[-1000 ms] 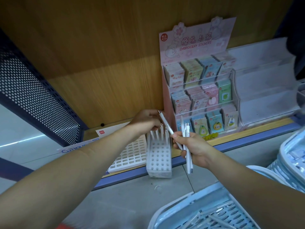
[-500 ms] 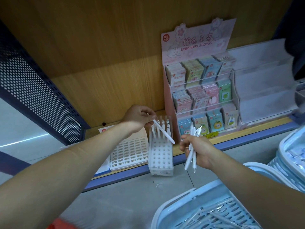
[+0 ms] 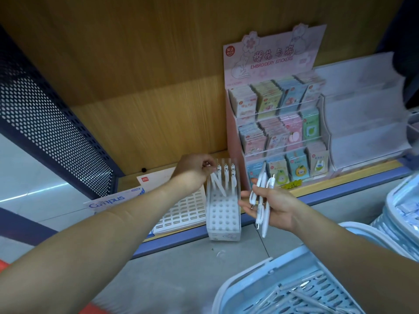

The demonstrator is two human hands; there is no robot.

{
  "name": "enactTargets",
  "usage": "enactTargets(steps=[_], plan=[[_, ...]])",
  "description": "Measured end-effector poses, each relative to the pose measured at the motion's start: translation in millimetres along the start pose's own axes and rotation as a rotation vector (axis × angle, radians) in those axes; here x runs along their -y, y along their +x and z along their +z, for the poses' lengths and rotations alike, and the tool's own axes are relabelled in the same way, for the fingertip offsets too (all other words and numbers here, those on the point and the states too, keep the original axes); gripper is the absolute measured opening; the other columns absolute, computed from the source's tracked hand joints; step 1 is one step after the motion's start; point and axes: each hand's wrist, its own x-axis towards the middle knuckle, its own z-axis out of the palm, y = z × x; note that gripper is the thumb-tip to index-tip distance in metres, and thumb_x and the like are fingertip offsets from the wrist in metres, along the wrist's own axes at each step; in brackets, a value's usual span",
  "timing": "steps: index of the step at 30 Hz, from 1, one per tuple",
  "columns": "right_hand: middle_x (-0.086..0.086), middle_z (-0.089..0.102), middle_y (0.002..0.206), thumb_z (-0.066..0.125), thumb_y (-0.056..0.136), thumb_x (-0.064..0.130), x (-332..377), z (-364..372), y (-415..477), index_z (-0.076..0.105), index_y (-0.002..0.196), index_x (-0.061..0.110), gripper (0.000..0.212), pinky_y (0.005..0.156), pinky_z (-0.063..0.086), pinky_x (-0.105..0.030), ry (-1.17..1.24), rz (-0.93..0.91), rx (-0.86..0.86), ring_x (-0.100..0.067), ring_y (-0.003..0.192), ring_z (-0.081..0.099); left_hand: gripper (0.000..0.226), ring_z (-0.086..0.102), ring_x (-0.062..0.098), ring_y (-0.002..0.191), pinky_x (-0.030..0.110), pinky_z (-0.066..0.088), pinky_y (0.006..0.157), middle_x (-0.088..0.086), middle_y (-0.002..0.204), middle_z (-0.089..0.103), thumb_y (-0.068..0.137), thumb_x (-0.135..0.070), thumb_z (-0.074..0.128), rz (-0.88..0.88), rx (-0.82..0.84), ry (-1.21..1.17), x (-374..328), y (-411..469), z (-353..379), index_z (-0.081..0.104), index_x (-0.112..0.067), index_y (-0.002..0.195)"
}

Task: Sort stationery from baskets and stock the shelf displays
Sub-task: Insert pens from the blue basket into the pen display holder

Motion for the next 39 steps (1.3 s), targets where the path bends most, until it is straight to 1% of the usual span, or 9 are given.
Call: enactTargets(steps=[6,10,14,18,21,28,32,35,39], plan=[[-0.014,0.073,0.086,0.058,0.096,0.016,-4,-2,2,0.059,0.115,0.013,0.019,0.032,0.036,-0.016,-0.033,-0.044,0.004,-0.015,0.047,0.055,0.006,0.063,0.015,0.091,0.035,0.052,0.084,-0.002,0.096,0.069,0.093,-0.020,0.064,0.056,0.026,0.035,7,-3,10,0.070,-0.020,0.091],[-0.009,0.067,0.075,0.065,0.093,0.018,-7,-7,10,0.060,0.111,0.009,0.021,0.032,0.030,-0.016,-0.114,-0.084,-0.055,-0.010,0.043,0.045,0.007,0.063,0.016,0.088,0.037,0.052,0.082,-0.002,0.094,0.069,0.094,-0.020,0.062,0.074,0.050,0.064,11,-5,15,0.069,-0.020,0.093],[-0.003,0.047,0.065,0.069,0.089,0.011,-11,-7,14,0.054,0.104,0.010,0.021,0.036,0.030,-0.019,-0.283,-0.129,-0.136,-0.011,0.048,0.038,0.013,0.058,0.015,0.083,0.024,0.043,0.068,-0.003,0.094,0.067,0.097,-0.017,0.054,0.139,0.107,0.189,8,-8,21,0.067,-0.018,0.099],[-0.008,0.050,0.078,0.082,0.077,0.011,-16,0,17,0.046,0.116,0.010,0.053,0.044,0.033,-0.027,-0.530,-0.187,-0.220,-0.015,0.055,0.038,0.023,0.061,0.015,0.098,0.027,0.048,0.083,-0.002,0.107,0.069,0.098,-0.010,0.046,0.235,0.180,0.337,3,-12,26,0.066,-0.017,0.105],[-0.009,0.055,0.115,0.084,0.075,0.016,-22,7,20,0.032,0.141,0.013,0.084,0.050,0.038,-0.026,-0.656,-0.221,-0.221,-0.016,0.068,0.047,0.021,0.059,0.011,0.090,0.026,0.045,0.076,-0.005,0.100,0.069,0.098,-0.013,0.048,0.234,0.195,0.343,1,-12,25,0.067,-0.020,0.102],[-0.008,0.063,0.093,0.070,0.079,-0.003,-18,1,23,0.049,0.104,0.004,0.034,0.049,0.035,-0.022,-0.767,-0.284,-0.200,-0.012,0.062,0.047,0.008,0.063,0.014,0.076,0.031,0.049,0.072,-0.002,0.078,0.068,0.094,-0.020,0.059,0.118,0.165,0.170,1,-17,23,0.062,-0.022,0.086],[0.000,0.050,0.069,0.068,0.078,-0.006,-15,-10,23,0.045,0.084,0.017,0.032,0.045,0.031,-0.022,-0.784,-0.296,-0.229,-0.011,0.053,0.038,0.007,0.054,0.001,0.067,0.015,0.039,0.061,-0.012,0.075,0.065,0.088,-0.027,0.070,0.126,0.127,0.135,-3,-19,23,0.073,-0.021,0.087],[-0.005,0.058,0.082,0.071,0.075,-0.005,-14,-13,27,0.045,0.087,0.016,0.036,0.048,0.031,-0.023,-0.743,-0.293,-0.247,-0.011,0.055,0.038,0.009,0.044,0.002,0.072,0.015,0.034,0.063,-0.014,0.078,0.052,0.084,-0.031,0.074,0.197,0.071,0.180,-5,-19,29,0.077,-0.026,0.089],[-0.012,0.067,0.108,0.075,0.073,-0.003,-16,-12,33,0.044,0.093,0.018,0.042,0.051,0.035,-0.024,-0.713,-0.315,-0.268,-0.017,0.067,0.049,0.010,0.037,0.009,0.098,0.023,0.035,0.085,-0.010,0.089,0.047,0.075,-0.034,0.080,0.244,-0.023,0.238,5,-14,35,0.078,-0.031,0.085]])
